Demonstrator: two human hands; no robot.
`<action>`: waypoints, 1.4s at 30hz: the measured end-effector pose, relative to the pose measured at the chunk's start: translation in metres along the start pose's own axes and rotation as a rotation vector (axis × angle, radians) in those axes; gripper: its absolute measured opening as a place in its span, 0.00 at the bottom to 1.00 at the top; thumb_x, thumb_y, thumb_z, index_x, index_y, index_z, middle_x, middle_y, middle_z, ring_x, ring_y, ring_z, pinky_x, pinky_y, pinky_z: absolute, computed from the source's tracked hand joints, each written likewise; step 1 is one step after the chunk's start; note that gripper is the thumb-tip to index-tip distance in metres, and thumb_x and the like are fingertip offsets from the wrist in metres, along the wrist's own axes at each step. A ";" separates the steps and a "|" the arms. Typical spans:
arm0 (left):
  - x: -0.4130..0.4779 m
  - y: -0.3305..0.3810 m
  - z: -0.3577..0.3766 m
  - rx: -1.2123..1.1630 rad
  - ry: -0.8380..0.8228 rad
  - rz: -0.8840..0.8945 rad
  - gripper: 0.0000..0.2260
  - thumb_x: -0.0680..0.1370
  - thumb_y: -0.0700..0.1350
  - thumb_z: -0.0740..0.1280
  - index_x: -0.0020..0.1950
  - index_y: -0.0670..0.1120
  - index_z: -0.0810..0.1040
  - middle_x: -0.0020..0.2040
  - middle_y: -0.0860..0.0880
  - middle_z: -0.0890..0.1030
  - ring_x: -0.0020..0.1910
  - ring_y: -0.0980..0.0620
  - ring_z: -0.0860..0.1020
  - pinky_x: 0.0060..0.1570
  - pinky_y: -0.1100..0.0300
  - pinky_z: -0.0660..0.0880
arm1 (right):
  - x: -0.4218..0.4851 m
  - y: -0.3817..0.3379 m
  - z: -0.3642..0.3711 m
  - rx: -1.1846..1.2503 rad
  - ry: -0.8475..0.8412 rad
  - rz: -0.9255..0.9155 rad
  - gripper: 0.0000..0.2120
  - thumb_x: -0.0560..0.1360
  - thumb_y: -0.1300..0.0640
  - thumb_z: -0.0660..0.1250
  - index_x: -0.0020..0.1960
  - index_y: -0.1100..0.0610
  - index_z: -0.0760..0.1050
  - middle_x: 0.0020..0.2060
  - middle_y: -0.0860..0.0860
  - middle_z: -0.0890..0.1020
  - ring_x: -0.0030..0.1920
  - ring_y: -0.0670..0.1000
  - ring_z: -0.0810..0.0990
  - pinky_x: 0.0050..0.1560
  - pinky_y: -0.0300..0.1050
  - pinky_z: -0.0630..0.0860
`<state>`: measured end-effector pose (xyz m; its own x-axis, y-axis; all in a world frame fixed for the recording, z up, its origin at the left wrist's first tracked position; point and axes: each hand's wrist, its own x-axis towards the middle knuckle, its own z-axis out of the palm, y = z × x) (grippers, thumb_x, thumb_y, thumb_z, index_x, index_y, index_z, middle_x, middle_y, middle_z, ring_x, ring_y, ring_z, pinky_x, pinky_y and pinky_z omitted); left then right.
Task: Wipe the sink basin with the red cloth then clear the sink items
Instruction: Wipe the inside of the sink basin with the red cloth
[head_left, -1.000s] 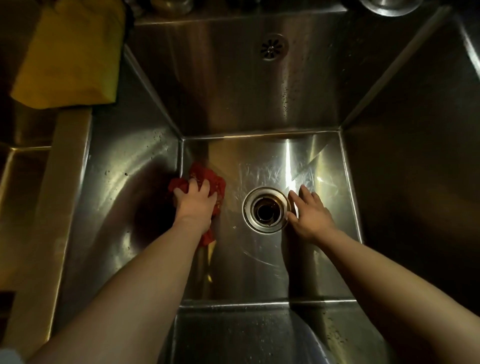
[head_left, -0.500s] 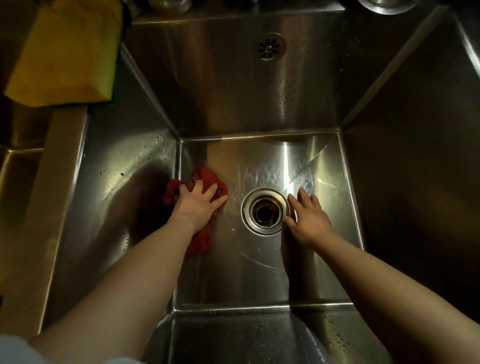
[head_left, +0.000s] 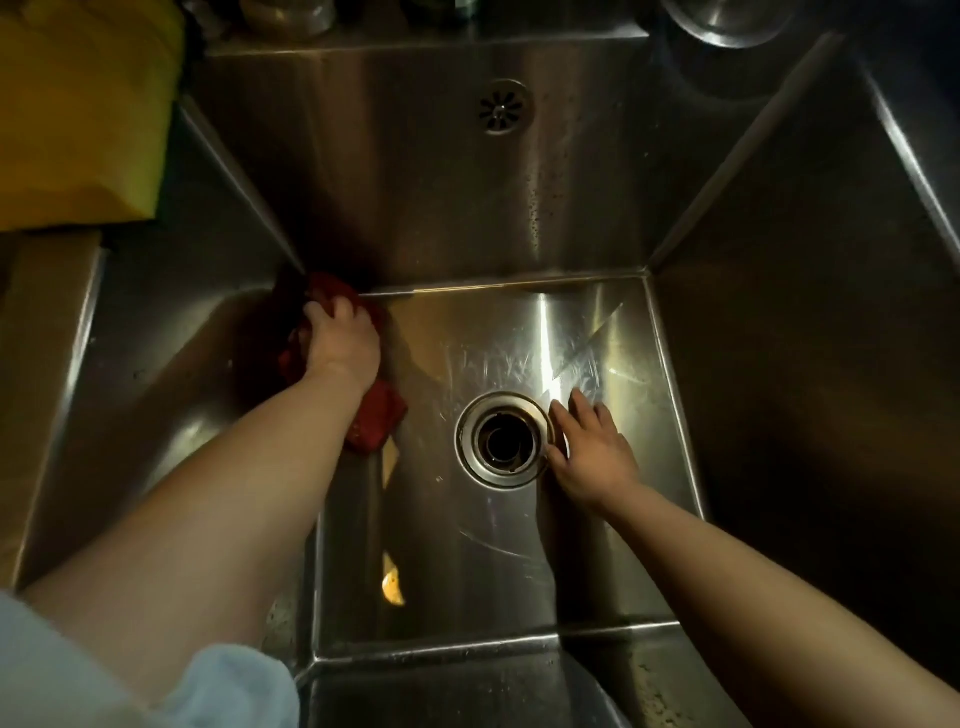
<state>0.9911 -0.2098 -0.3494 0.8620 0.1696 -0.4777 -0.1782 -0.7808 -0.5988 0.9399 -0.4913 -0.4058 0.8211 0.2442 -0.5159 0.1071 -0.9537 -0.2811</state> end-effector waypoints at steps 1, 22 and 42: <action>-0.001 -0.002 0.001 0.006 -0.041 0.003 0.21 0.80 0.40 0.49 0.74 0.42 0.61 0.70 0.43 0.65 0.69 0.39 0.60 0.65 0.35 0.60 | 0.000 0.000 -0.001 0.009 -0.001 -0.002 0.28 0.78 0.46 0.56 0.76 0.48 0.50 0.77 0.49 0.47 0.76 0.58 0.47 0.70 0.60 0.60; -0.112 0.040 0.050 -0.199 -0.040 0.088 0.22 0.81 0.48 0.54 0.74 0.46 0.59 0.73 0.47 0.62 0.69 0.42 0.61 0.62 0.42 0.63 | -0.004 0.005 -0.003 -0.065 -0.086 -0.044 0.42 0.72 0.41 0.66 0.76 0.49 0.45 0.77 0.50 0.42 0.76 0.59 0.42 0.72 0.61 0.57; -0.127 0.058 0.054 -0.197 -0.154 0.141 0.27 0.80 0.42 0.58 0.76 0.40 0.51 0.76 0.42 0.54 0.73 0.37 0.53 0.65 0.36 0.60 | -0.004 0.005 0.001 -0.115 -0.087 -0.020 0.48 0.71 0.41 0.69 0.76 0.55 0.42 0.76 0.50 0.39 0.76 0.57 0.40 0.72 0.60 0.55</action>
<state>0.8460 -0.2441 -0.3579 0.7506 0.1287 -0.6481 -0.1825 -0.9023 -0.3905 0.9364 -0.4967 -0.4059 0.7670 0.2727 -0.5808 0.1903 -0.9611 -0.2000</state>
